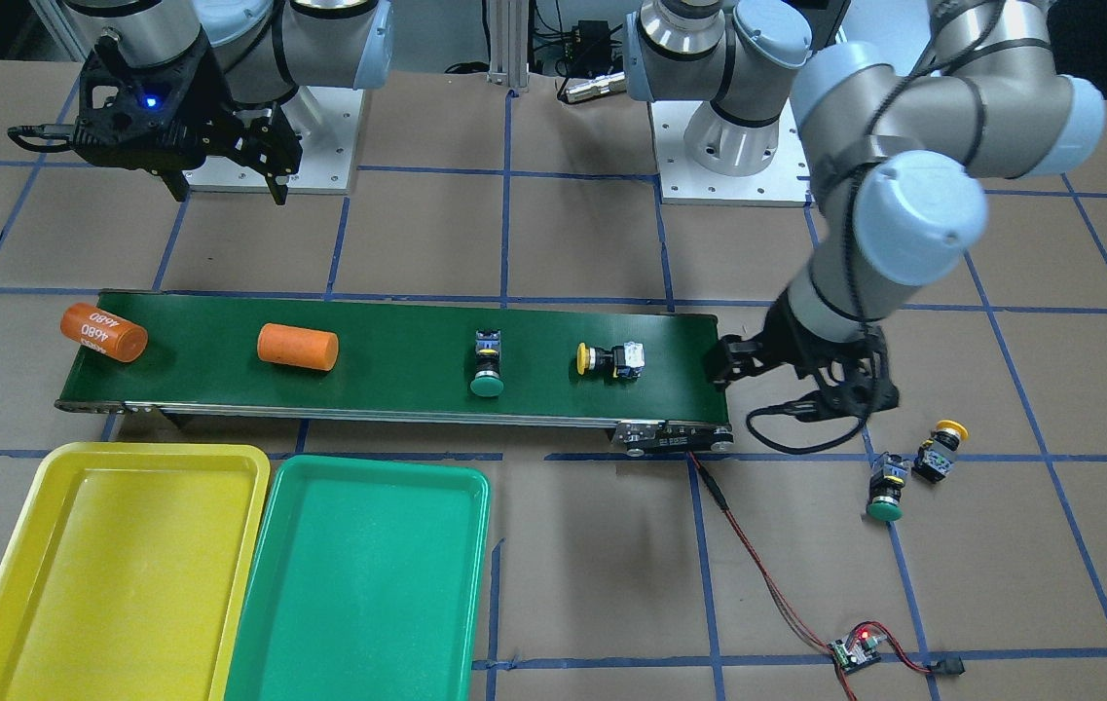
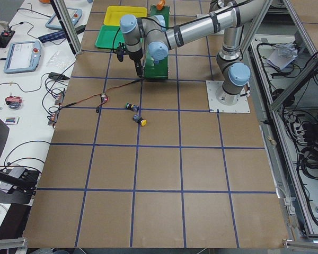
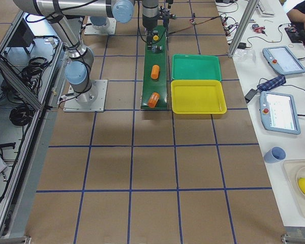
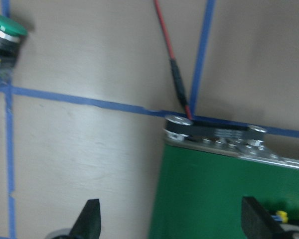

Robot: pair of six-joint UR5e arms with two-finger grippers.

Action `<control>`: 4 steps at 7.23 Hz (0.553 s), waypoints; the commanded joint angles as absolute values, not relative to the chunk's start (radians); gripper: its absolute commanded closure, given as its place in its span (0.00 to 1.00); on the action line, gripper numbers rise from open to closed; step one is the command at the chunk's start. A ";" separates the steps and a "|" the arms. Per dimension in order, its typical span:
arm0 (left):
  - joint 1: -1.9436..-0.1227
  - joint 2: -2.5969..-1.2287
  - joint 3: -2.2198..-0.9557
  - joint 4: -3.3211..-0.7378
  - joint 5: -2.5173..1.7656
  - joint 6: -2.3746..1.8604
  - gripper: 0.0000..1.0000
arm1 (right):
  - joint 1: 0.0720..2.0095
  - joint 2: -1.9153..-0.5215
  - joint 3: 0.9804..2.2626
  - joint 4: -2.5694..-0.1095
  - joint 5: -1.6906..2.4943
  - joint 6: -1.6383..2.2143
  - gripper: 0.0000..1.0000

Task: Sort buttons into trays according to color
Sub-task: 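Move the left gripper back to the remaining buttons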

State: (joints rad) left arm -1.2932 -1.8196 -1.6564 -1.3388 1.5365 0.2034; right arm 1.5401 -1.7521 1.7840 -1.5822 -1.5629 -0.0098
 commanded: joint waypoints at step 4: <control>-1.146 -2.017 -1.629 -1.127 1.583 0.676 0.00 | 1.540 -1.749 1.783 -1.585 -1.563 -0.012 0.00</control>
State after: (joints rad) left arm -1.1541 -1.9788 -1.6285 -1.1618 1.5736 0.5945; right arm 1.5401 -1.7496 1.7837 -1.5842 -1.5596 -0.0096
